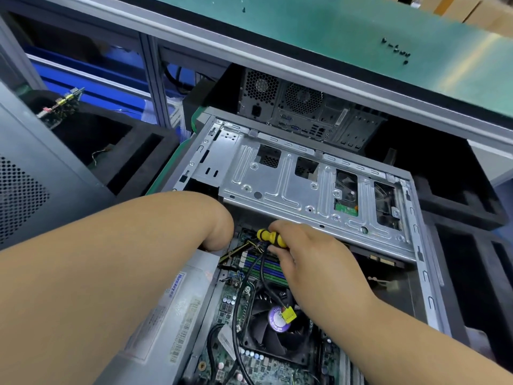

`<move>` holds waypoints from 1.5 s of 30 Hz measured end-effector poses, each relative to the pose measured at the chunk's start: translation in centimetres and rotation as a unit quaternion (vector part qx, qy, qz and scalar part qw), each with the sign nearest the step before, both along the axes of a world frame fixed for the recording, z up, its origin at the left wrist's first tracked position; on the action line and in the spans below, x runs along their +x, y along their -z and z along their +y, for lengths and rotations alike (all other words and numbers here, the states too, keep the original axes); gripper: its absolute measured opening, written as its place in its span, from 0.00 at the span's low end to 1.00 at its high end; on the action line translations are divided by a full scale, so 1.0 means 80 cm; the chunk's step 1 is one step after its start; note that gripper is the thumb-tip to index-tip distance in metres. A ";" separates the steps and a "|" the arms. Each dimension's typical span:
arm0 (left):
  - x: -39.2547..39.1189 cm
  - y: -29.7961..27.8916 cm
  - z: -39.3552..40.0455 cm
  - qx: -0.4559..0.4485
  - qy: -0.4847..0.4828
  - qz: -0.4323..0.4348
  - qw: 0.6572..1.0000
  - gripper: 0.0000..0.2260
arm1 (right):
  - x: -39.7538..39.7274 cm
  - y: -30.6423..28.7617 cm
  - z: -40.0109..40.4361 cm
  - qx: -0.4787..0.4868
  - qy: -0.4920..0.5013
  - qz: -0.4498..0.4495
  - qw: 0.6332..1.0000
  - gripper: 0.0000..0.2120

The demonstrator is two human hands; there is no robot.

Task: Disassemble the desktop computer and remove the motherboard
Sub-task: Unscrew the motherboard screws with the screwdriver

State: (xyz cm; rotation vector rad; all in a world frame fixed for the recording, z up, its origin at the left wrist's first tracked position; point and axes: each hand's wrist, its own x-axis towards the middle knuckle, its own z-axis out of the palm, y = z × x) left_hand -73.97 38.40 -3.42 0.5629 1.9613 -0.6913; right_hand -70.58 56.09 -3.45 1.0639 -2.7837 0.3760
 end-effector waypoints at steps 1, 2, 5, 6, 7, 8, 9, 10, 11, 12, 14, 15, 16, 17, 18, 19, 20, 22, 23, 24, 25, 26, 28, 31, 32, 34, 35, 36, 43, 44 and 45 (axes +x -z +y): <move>0.000 0.004 0.000 0.004 -0.015 0.004 1.000 0.17 | 0.000 0.001 0.000 0.001 -0.002 0.002 1.000 0.17; -0.001 0.006 0.000 0.013 -0.030 0.006 0.999 0.17 | 0.000 0.002 0.000 0.000 -0.003 0.005 1.000 0.18; -0.001 0.007 0.001 0.033 -0.065 0.022 0.997 0.17 | 0.000 0.002 -0.001 -0.005 -0.001 0.007 1.000 0.17; 0.000 0.007 0.000 0.036 -0.074 0.031 0.996 0.17 | 0.000 0.002 -0.001 -0.006 -0.001 0.006 1.000 0.17; 0.000 0.008 0.000 0.038 -0.076 0.035 0.996 0.17 | 0.001 0.002 -0.001 -0.007 -0.002 0.005 1.000 0.17; 0.000 0.010 -0.001 0.039 -0.075 0.035 0.996 0.17 | 0.001 0.002 -0.001 -0.008 -0.002 0.005 1.000 0.17; 0.000 0.011 -0.001 0.039 -0.065 0.032 0.997 0.17 | 0.000 0.003 0.000 -0.009 -0.002 0.006 1.000 0.17; -0.001 0.012 -0.001 0.042 -0.053 0.030 0.997 0.17 | 0.000 0.003 0.000 -0.010 0.000 0.007 1.000 0.16; -0.001 0.012 -0.001 0.041 -0.042 0.026 0.998 0.17 | 0.000 0.003 0.000 -0.010 0.001 0.009 1.000 0.16; -0.001 0.012 -0.001 0.044 -0.043 0.027 0.998 0.17 | 0.000 0.004 0.000 -0.009 0.001 0.010 1.000 0.16; 0.000 0.011 0.000 0.051 -0.070 0.031 0.996 0.17 | 0.000 0.005 0.000 -0.008 0.000 0.009 1.000 0.15; 0.001 0.011 0.001 0.057 -0.098 0.030 0.993 0.17 | 0.000 0.005 0.000 -0.008 0.001 0.006 1.000 0.15; 0.001 0.011 0.002 0.078 -0.128 0.028 0.988 0.17 | -0.001 0.005 -0.001 -0.008 0.001 0.006 1.000 0.15; 0.002 0.009 0.002 0.100 -0.170 0.035 0.980 0.17 | -0.001 0.005 -0.002 -0.005 0.001 0.008 1.000 0.14; 0.002 0.007 0.002 0.123 -0.207 0.045 0.969 0.17 | -0.002 0.004 -0.004 0.003 0.001 0.015 1.000 0.13; 0.002 0.006 0.002 0.141 -0.219 0.054 0.964 0.17 | -0.002 0.004 -0.006 0.015 0.002 0.028 0.999 0.12; 0.000 0.005 0.004 0.153 -0.223 0.061 0.961 0.17 | -0.002 0.003 -0.008 0.029 0.006 0.046 0.998 0.12; -0.003 0.000 0.009 0.160 -0.237 0.063 0.956 0.16 | -0.001 0.001 -0.013 0.053 0.014 0.087 0.995 0.13; -0.005 -0.002 0.014 0.154 -0.231 0.055 0.959 0.16 | 0.000 0.000 -0.017 0.066 0.016 0.102 0.992 0.14; -0.007 -0.005 0.017 0.142 -0.215 0.047 0.965 0.16 | 0.002 0.000 -0.021 0.080 0.021 0.117 0.990 0.16; -0.007 -0.008 0.021 0.128 -0.177 0.035 0.975 0.15 | 0.003 0.000 -0.025 0.095 0.030 0.132 0.986 0.18; -0.006 -0.008 0.024 0.110 -0.137 0.028 0.984 0.15 | 0.005 0.000 -0.029 0.108 0.038 0.147 0.982 0.18; -0.006 0.001 0.025 0.082 -0.094 0.018 0.992 0.17 | 0.009 0.004 -0.035 0.116 0.049 0.170 0.977 0.18; -0.004 0.009 0.015 0.100 -0.101 0.032 0.989 0.18 | 0.009 0.007 -0.039 0.096 0.057 0.182 0.977 0.19; -0.005 0.010 0.011 0.113 -0.111 0.034 0.987 0.19 | 0.008 0.008 -0.038 0.089 0.055 0.182 0.978 0.20; -0.005 0.010 0.006 0.126 -0.139 0.029 0.982 0.21 | 0.006 0.010 -0.037 0.076 0.044 0.184 0.979 0.19; -0.005 0.011 0.006 0.125 -0.150 0.021 0.981 0.22 | 0.006 0.011 -0.036 0.069 0.037 0.183 0.980 0.18; -0.005 0.011 0.007 0.122 -0.157 0.015 0.980 0.23 | 0.006 0.013 -0.036 0.058 0.031 0.183 0.981 0.16; -0.010 0.015 0.001 0.114 -0.206 -0.005 0.972 0.27 | 0.002 0.016 -0.036 -0.026 0.017 0.172 0.985 0.25; -0.011 0.015 0.001 0.116 -0.205 -0.008 0.972 0.27 | 0.000 0.014 -0.035 -0.024 0.019 0.178 0.984 0.26; -0.012 0.015 0.000 0.119 -0.203 -0.009 0.972 0.27 | -0.002 0.012 -0.034 -0.021 0.020 0.185 0.982 0.25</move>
